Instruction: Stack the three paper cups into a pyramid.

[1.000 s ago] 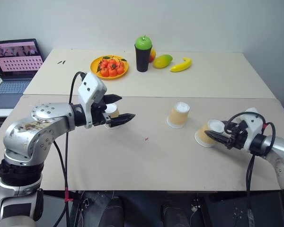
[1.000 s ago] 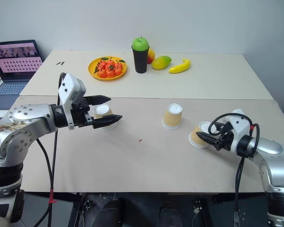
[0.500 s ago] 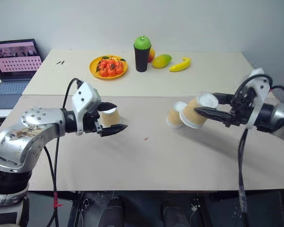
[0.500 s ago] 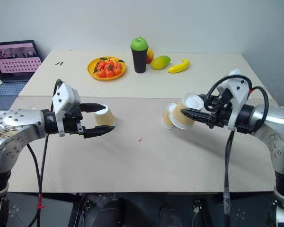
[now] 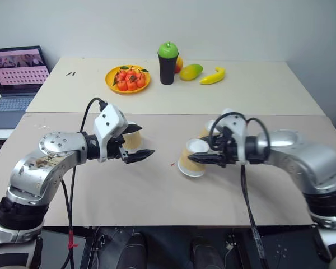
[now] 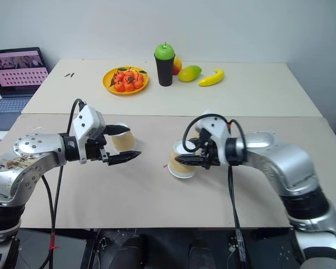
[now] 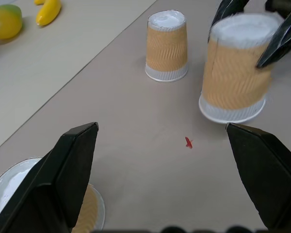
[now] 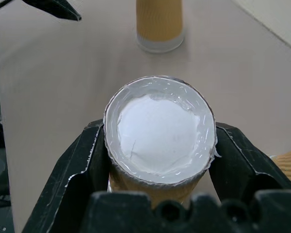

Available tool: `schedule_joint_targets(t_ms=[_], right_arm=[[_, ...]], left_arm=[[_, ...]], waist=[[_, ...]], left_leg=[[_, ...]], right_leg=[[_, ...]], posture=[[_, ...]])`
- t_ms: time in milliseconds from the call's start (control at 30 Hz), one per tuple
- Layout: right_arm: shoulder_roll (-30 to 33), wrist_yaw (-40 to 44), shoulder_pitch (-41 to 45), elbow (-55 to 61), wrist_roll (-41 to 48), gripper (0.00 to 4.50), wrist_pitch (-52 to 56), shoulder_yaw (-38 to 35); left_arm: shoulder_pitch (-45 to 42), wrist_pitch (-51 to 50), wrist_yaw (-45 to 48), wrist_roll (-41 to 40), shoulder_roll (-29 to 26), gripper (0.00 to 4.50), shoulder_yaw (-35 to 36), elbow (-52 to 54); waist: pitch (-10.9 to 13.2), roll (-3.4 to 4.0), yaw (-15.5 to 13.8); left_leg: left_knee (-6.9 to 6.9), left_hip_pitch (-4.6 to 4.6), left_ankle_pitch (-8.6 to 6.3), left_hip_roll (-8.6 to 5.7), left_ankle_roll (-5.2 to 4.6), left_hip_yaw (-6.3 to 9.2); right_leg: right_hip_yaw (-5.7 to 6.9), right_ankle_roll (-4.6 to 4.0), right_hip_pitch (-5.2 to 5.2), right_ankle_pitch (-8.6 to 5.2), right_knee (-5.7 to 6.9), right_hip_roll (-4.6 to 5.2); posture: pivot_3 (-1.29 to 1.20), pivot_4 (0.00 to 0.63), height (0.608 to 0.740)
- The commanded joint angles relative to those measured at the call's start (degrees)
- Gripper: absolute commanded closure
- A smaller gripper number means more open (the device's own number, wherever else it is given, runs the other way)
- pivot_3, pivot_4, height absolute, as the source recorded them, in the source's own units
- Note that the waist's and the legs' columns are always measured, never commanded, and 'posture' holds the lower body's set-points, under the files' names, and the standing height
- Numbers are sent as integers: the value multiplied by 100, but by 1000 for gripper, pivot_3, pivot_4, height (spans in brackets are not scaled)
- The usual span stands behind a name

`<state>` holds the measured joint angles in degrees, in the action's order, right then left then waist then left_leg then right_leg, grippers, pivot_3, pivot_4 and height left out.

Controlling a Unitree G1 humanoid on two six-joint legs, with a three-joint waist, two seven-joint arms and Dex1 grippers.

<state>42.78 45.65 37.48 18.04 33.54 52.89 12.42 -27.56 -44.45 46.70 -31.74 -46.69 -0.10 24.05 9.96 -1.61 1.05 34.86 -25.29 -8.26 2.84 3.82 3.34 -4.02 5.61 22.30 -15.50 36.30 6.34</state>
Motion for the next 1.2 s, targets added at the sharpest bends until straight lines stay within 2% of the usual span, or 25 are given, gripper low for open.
schedule_joint_targets(t_ms=[33,333,400,500,567,700,900,967,1033,1200], right_arm=[[-220,206,221,-410,-536,1883,-674,268],[-885,685,663,-2127,-1668,1883,-2051,782],[-1006,754,745,-2329,-1798,901,-2216,768],[-1095,873,779,-2398,-1881,44,-2261,685],[-1096,962,793,-2320,-1882,44,-2183,606],[-1004,1373,919,-1641,-965,44,-1490,-104],[-542,1472,1386,-1302,-127,44,-738,-1147],[26,1370,1642,-1535,-358,44,-829,-1502],[439,1337,1647,-1632,-666,44,-1043,-1534],[1265,1418,409,-1874,-1325,44,-1802,-1548]], left_arm=[[-90,-100,-81,-140,-9,0,249,260],[56,-404,-371,-349,10,0,445,625],[84,-465,-429,-380,6,0,491,690],[110,-537,-485,-437,6,0,530,766],[118,-558,-505,-471,-2,0,541,781],[30,-556,-489,-490,33,0,461,673],[-79,-417,-382,-397,130,0,281,463],[-174,-297,-301,-323,209,0,142,313],[-218,-232,-244,-307,249,0,79,236],[-307,-113,-139,-240,314,0,-10,139]], waist=[[0,0,9],[0,0,12],[0,0,26],[0,0,20],[0,0,11],[2,2,10],[2,3,-9],[3,3,-21],[5,5,-70],[1,-2,-36]], left_leg=[[-1,0,0,0,0,0],[0,4,1,0,1,1],[1,6,1,1,2,2],[2,9,2,1,4,2],[1,9,3,0,5,3],[1,8,3,0,5,3],[1,10,3,0,5,6],[2,10,3,0,5,5],[3,9,3,0,5,5],[-5,7,-1,-1,1,5]], right_leg=[[0,0,0,0,0,0],[1,0,-1,0,8,-2],[0,0,0,0,14,-2],[1,-3,4,-3,36,-3],[1,-5,6,-4,41,-3],[0,-5,8,-4,42,-3],[2,-6,5,-6,46,-3],[2,-7,6,-6,46,-3],[3,-7,5,-7,45,-3],[3,-9,4,-15,33,-3]], posture=[[0,150,735],[0,150,735],[0,150,735],[0,150,735],[0,150,735],[0,150,735],[0,150,735],[0,150,735],[0,150,735],[0,150,735]])
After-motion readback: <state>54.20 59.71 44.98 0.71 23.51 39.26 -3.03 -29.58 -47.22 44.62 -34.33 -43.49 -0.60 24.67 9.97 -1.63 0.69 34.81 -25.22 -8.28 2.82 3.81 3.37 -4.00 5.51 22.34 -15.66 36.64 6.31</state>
